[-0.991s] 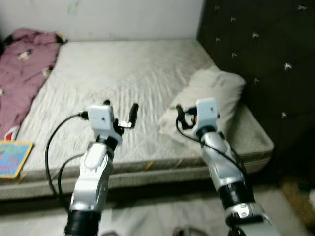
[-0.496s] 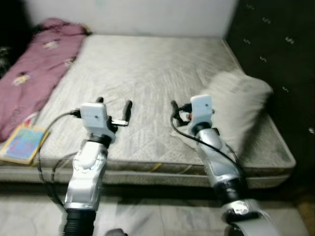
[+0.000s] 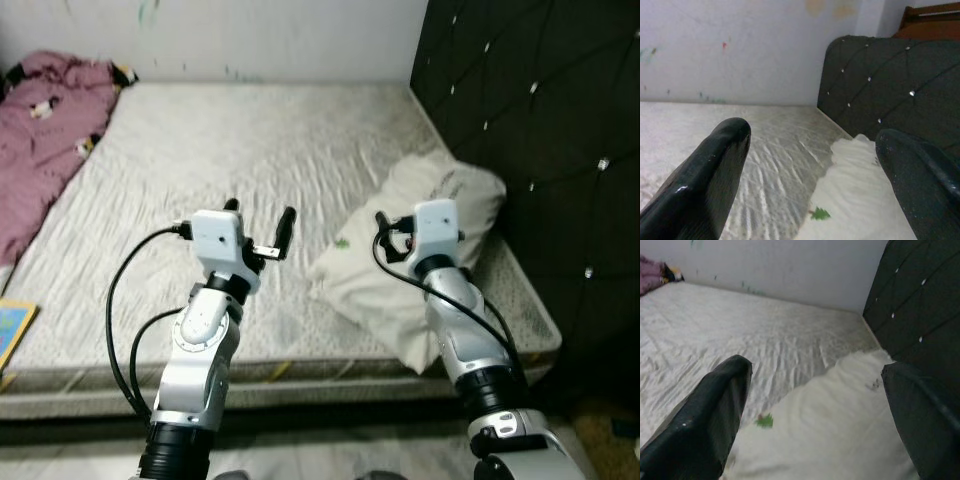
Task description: Clean up the room
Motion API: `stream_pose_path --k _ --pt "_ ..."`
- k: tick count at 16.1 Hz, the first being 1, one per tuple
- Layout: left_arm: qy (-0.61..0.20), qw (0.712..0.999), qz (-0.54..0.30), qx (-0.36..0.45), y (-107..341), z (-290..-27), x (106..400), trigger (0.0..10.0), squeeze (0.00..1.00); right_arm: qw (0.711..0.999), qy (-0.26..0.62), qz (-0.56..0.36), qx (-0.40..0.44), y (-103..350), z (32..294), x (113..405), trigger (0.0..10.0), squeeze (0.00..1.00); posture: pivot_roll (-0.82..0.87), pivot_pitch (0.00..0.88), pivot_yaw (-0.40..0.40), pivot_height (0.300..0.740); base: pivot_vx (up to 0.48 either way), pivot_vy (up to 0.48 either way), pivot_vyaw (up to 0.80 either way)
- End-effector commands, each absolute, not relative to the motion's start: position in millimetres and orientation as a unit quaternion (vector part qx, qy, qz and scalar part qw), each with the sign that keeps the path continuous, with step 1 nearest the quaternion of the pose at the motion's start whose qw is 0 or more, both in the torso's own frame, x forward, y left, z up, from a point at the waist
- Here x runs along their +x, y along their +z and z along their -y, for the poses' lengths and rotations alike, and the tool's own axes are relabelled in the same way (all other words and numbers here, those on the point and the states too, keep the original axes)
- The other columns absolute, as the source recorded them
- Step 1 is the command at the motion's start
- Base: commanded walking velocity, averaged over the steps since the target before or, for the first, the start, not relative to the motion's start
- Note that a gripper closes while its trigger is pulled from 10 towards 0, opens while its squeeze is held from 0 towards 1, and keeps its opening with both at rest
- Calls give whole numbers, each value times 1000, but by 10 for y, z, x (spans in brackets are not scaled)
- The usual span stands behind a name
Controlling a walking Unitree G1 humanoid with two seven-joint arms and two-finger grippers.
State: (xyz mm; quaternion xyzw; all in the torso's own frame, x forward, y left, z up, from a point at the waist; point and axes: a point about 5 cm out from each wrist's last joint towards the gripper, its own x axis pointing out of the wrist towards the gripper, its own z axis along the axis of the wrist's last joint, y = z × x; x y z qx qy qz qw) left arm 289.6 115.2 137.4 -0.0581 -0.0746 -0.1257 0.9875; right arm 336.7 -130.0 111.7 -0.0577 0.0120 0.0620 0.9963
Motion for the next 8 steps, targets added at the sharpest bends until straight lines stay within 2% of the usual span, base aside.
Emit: stream_pose_path --k 1,7,8 --pt "-111 990 73 -45 1377 -1248 2908 10000 0 996 78 1 -51 1187 1168 3390 10000 0 -6 0 -16 740 315 0 0" --pt "-102 992 64 -31 1348 -1249 2920 10000 0 995 80 3 -53 1184 1168 3387 10000 0 -4 0 -15 740 0 0 0" --pt "-102 992 65 -32 1351 -1251 2920 10000 0 995 80 4 -55 1186 1164 3387 10000 0 -4 0 -15 740 0 -315 0"
